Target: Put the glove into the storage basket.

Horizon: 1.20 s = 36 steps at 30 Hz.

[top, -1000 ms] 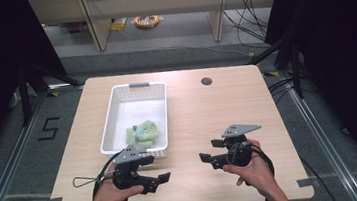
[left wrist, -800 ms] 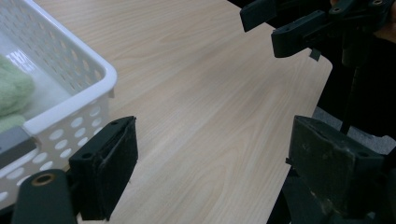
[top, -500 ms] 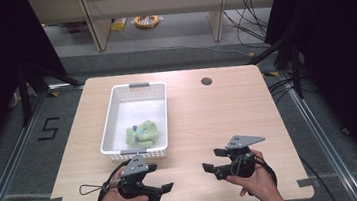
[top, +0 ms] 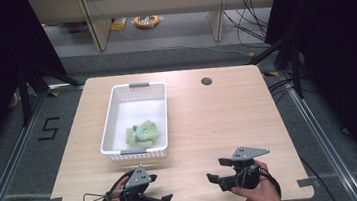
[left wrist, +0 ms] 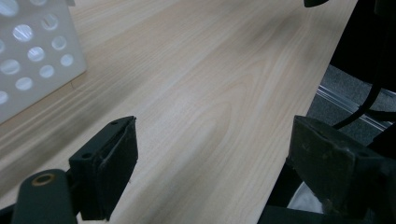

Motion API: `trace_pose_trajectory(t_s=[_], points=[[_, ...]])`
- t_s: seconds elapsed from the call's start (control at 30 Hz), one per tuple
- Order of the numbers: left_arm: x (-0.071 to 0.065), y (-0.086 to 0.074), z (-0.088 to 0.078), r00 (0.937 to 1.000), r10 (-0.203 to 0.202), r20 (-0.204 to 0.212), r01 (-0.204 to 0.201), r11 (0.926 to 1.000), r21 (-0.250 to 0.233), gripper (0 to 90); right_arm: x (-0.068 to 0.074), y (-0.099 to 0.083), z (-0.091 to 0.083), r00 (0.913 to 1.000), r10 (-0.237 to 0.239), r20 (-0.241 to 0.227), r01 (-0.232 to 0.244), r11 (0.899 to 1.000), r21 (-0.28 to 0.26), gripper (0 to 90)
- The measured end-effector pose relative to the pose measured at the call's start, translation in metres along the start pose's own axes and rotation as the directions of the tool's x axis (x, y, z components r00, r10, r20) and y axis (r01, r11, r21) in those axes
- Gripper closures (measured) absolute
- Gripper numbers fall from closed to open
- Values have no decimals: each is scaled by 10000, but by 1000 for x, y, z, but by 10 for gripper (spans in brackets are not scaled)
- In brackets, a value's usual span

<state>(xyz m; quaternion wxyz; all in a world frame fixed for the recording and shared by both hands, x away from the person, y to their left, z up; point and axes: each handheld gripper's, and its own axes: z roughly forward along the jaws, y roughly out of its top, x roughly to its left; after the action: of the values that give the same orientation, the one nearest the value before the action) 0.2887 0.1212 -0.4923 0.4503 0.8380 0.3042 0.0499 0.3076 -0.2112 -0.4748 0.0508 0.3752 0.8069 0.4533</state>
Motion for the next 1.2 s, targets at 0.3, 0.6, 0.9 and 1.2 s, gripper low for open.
trace_pose_trajectory(t_s=[0.3,0.6,0.9,1.2], points=[[-6,-9,2,9999,77,-146,-70,9989,463,153,6,-17,0,9988,-140,477,115,9986,511,194],[-12,-13,3,9994,265,-206,-250,9972,700,155,11,-28,-1,9977,-417,535,382,9971,659,172],[-10,-14,4,9993,277,-233,-256,9959,864,156,15,-34,-1,9982,-390,447,344,9944,1001,175],[-8,-14,6,9992,340,-207,-320,9953,912,156,13,-35,-1,9983,-355,470,300,9931,1136,175]])
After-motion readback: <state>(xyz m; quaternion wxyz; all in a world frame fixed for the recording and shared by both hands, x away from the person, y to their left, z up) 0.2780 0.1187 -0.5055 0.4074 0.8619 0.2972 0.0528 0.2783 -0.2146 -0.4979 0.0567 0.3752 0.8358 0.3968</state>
